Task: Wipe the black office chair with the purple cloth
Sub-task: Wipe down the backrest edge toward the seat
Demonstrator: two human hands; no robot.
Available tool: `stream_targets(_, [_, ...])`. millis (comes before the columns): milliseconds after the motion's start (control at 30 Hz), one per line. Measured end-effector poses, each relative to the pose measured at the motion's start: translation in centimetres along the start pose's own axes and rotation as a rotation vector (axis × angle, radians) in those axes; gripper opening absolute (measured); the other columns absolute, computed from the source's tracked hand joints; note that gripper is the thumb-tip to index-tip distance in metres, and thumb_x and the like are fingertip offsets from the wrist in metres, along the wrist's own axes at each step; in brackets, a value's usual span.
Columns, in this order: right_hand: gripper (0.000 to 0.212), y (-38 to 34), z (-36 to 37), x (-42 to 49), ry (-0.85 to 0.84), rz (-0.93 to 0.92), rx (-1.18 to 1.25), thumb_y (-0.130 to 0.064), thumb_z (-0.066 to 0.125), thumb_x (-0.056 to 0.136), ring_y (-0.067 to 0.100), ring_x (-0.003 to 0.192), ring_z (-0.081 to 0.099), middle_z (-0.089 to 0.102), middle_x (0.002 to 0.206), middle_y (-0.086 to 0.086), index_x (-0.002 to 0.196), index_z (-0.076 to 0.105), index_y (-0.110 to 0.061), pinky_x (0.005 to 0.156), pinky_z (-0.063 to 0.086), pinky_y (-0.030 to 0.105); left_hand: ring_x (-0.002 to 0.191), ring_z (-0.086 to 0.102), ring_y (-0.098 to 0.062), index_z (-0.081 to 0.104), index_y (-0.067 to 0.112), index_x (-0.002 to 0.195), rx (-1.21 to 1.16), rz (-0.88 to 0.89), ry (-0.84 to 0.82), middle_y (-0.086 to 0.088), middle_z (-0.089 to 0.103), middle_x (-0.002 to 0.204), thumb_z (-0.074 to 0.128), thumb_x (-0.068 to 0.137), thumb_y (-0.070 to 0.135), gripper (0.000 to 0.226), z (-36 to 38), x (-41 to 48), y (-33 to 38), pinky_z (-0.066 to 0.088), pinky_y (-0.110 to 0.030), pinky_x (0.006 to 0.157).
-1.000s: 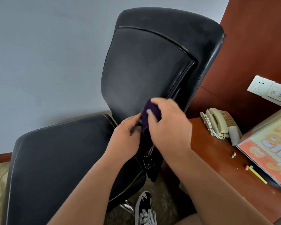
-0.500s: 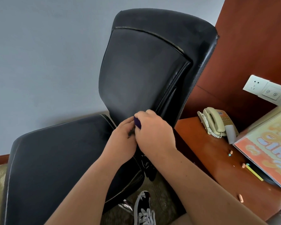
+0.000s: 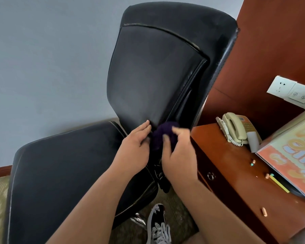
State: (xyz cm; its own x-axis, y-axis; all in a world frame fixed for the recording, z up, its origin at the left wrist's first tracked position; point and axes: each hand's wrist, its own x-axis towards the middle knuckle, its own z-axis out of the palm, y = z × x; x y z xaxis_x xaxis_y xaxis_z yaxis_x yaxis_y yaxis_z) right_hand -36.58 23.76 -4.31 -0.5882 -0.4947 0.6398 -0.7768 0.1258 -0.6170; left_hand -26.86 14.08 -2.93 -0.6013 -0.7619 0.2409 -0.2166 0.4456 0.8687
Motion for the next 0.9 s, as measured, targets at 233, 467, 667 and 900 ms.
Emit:
stream_targets(233, [0.017,3.3,0.6,-3.2,-0.232,-0.107,-0.159,-0.026,0.061,0.096,0.005,0.078,0.066,0.064,0.107,-0.01,0.113,0.057,-0.024,0.056,0.044,0.01,0.139,0.028,0.011,0.044,0.026,0.15,0.029,-0.006,-0.015,0.027,0.032,0.155,0.046,0.104,0.009,0.049,0.4,-0.1,-0.1,0.018,0.001,0.101])
stream_targets(467, [0.019,0.3,-1.4,1.7,0.033,-0.048,0.014,-0.019,0.062,0.098,-0.003,0.094,0.056,0.064,0.105,-0.01,0.116,0.064,-0.019,0.08,0.042,0.004,0.139,0.032,0.008,0.052,0.022,0.145,-0.044,-0.033,0.011,0.023,0.039,0.152,0.044,0.1,0.0,0.05,0.5,0.2,0.0,0.021,-0.005,0.11])
stream_targets(667, [0.014,-0.4,0.2,-0.5,-0.108,0.029,0.061,-0.026,0.057,0.1,-0.002,0.088,0.059,0.062,0.106,-0.013,0.114,0.057,-0.027,0.07,0.047,0.011,0.14,0.035,0.005,0.052,0.024,0.145,-0.079,-0.054,0.0,0.023,0.039,0.152,0.042,0.096,-0.003,0.056,0.6,0.4,-0.2,0.027,-0.023,0.12])
stream_targets(900, [0.016,1.7,0.5,-2.9,-0.395,0.088,-0.088,-0.032,0.055,0.101,-0.002,0.076,0.06,0.061,0.109,-0.016,0.116,0.05,-0.032,0.055,0.042,0.011,0.129,0.035,0.019,0.046,0.029,0.149,-0.051,-0.033,-0.015,0.029,0.034,0.153,0.042,0.105,0.01,0.048,0.7,0.0,0.4,0.031,-0.016,0.115])
